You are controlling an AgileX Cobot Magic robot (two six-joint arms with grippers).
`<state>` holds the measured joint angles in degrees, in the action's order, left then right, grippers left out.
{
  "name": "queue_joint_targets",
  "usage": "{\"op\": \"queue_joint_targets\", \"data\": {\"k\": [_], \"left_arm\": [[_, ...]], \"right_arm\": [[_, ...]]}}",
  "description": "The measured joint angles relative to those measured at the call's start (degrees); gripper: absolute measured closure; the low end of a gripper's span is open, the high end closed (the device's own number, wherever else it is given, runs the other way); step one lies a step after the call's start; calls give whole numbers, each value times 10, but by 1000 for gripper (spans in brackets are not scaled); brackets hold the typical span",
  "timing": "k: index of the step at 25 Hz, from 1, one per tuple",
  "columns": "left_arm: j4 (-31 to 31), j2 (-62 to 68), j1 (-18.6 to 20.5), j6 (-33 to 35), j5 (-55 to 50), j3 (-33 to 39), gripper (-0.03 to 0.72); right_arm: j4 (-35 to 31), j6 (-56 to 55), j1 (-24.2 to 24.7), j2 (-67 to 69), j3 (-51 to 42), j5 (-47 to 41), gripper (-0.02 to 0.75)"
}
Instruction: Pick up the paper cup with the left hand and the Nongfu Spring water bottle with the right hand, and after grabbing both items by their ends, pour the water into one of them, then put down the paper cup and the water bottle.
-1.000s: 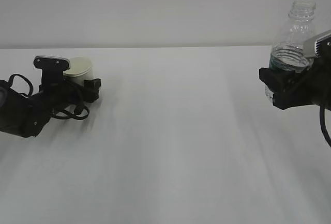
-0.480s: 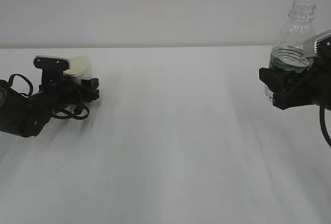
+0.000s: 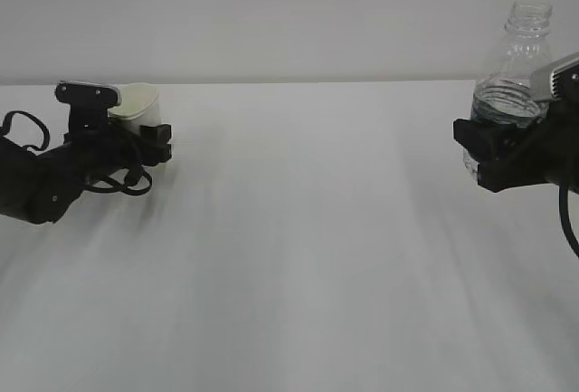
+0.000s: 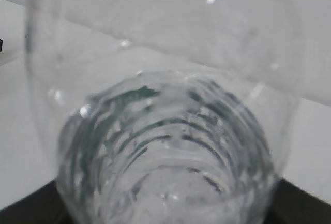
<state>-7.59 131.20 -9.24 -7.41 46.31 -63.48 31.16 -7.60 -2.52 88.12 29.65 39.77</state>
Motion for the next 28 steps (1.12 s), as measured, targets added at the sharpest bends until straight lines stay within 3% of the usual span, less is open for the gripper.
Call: {"op": "queue_joint_targets", "data": {"k": [5,9,20,28], "left_arm": [[-34,-37,1,-3,-38,0,227],[-89,-69,1,-45,-53,0,228],[-274,-163,1,-167,-34,79,228],[-445,-201,1,-296,23,96,228]], "right_arm": [[0,0,0,0,0,-3,291],[0,0,0,0,0,-6,291],[0,-1,0,0,0,-8,291],[11,-17,0,0,0,-8,291]]}}
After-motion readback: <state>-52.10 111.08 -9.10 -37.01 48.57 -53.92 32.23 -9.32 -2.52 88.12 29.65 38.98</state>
